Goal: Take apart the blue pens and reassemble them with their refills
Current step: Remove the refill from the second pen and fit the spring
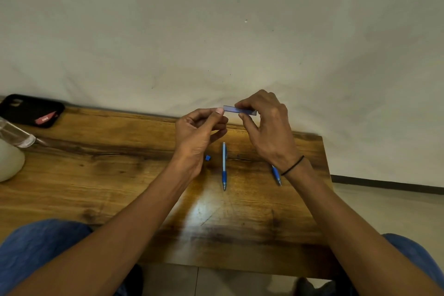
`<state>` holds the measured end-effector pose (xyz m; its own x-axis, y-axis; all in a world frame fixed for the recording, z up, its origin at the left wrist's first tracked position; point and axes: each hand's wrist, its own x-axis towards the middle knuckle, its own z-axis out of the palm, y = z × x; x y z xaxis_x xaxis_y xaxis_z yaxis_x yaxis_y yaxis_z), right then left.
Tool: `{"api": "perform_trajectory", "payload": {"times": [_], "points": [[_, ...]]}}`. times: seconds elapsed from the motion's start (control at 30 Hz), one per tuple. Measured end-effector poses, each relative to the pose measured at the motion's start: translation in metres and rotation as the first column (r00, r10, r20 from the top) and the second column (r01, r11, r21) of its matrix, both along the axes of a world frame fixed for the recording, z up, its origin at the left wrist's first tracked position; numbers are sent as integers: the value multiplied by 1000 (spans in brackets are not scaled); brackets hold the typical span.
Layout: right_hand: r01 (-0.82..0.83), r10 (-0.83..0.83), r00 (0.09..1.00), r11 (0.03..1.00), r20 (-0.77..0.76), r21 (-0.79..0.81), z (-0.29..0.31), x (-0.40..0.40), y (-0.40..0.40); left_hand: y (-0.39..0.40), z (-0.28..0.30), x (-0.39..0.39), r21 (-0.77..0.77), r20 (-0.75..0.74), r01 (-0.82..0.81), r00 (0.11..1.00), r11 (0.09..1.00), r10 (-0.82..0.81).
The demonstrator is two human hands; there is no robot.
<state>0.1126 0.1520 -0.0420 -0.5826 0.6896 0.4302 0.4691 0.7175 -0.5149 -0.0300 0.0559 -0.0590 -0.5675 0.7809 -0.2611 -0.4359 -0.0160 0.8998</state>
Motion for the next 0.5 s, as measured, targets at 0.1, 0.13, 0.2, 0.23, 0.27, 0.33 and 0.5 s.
{"api": "perform_trajectory", "payload": {"times": [0.1, 0.13, 0.2, 0.23, 0.27, 0.33, 0.5], "points": [[6, -7, 1000, 1000, 15, 26, 1, 1, 0, 0, -2, 0, -12, -45, -6, 999, 1000, 6], [9, -9, 1000, 999, 20, 34, 1, 1, 0, 1, -2, 0, -16, -60, -7, 998, 1000, 6], [9, -11, 999, 999, 31, 48, 1, 1, -1, 1, -3, -1, -22, -90, -5, 996, 1000, 3], [7, -9, 999, 999, 36, 53, 1, 1, -1, 1, -3, -1, -24, -100, -6, 995, 1000, 3], [4, -6, 999, 998, 40, 58, 0, 1, -1, 1, -3, -1, -25, -108, -9, 994, 1000, 6], [2, -4, 999, 998, 42, 62, -1, 1, -1, 1, -4, -1, -29, -125, -16, 992, 999, 12], [9, -11, 999, 998, 37, 61, -3, 0, 1, 2, -3, -2, -34, -159, -34, 987, 999, 28]]}}
